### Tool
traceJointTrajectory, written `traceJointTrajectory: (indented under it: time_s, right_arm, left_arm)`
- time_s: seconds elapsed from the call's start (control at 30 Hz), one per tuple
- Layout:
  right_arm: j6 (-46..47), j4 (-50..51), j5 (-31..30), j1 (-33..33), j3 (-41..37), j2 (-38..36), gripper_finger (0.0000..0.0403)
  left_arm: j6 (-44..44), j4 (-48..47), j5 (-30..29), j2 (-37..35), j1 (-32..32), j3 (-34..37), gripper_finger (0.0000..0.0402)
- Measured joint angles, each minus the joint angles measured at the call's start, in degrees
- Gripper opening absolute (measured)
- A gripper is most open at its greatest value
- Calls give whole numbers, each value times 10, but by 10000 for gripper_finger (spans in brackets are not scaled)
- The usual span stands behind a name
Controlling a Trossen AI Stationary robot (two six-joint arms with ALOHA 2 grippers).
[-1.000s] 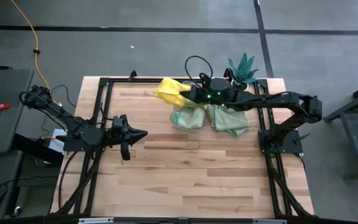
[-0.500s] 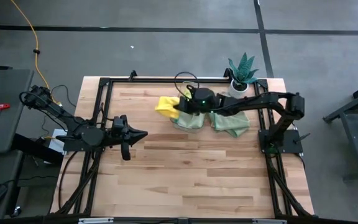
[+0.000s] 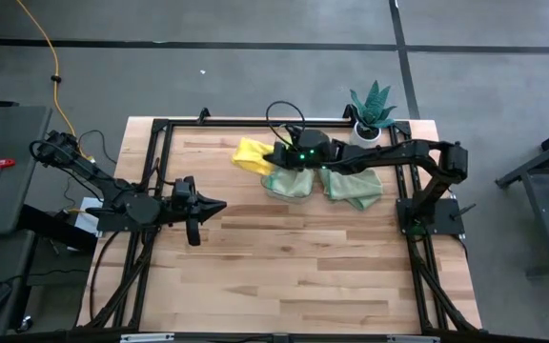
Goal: Fold microfiber towels
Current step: Put the folded yellow towel into the transparent bin
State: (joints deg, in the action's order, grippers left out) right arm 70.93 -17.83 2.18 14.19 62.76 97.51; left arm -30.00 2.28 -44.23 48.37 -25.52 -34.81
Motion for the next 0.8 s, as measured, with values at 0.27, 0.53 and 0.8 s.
traceJointTrajectory:
  time_s: [0.27,0.53,0.8]
  right_arm:
    - [-23,113,20,-4,0,-4,0]
    - [-84,300,-5,-3,0,-62,0]
    - [-109,435,-44,-15,0,-78,0]
  left_arm:
    - [0,-2,0,0,0,0,0]
    - [-9,-13,-2,0,0,0,0]
    - [-14,-12,-15,0,0,0,0]
